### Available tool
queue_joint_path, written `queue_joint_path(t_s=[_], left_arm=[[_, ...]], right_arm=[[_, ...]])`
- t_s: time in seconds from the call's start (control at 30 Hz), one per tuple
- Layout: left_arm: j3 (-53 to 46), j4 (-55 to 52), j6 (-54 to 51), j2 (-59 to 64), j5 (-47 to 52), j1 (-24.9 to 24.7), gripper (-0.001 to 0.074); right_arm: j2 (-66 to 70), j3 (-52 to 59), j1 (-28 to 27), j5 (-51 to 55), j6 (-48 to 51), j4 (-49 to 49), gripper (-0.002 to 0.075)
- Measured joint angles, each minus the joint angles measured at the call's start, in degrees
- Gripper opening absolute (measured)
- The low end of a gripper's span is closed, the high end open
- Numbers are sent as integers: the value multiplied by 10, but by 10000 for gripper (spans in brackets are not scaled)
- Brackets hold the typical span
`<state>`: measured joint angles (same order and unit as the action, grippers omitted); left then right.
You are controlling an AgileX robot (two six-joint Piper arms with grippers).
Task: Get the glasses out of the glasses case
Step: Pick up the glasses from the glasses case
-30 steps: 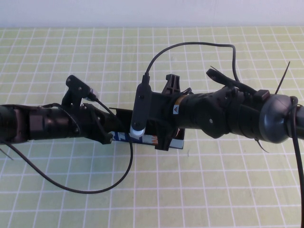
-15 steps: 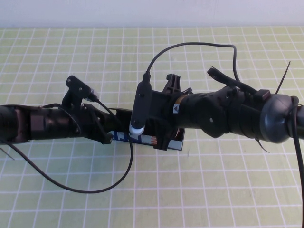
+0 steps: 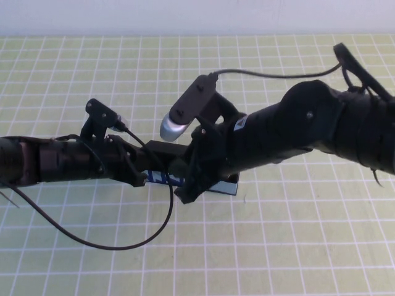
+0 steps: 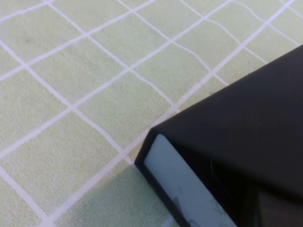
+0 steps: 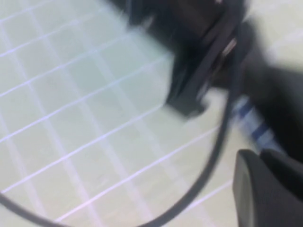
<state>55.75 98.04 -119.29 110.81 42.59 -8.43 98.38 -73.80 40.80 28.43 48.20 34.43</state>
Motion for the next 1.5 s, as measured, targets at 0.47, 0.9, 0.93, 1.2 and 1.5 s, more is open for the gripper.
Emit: queue_joint_path(t_s=[0.47, 0.9, 0.93, 1.2, 1.5], left_arm=[[0, 0, 17, 1, 3, 0, -4], [0, -16, 63, 2, 26, 0, -4], [0, -17, 65, 2, 29, 0, -4], [0, -44, 86, 2, 47, 0, -4], [0, -47, 92, 2, 49, 0, -4]], right_arm=[[86, 0, -25, -54, -203, -111, -16], [147, -128, -84, -16, -209, -110, -16], [156, -141, -86, -7, -209, -110, -16], [243, -263, -114, 86, -224, -110, -16], [314, -351, -128, 179, -254, -115, -16]])
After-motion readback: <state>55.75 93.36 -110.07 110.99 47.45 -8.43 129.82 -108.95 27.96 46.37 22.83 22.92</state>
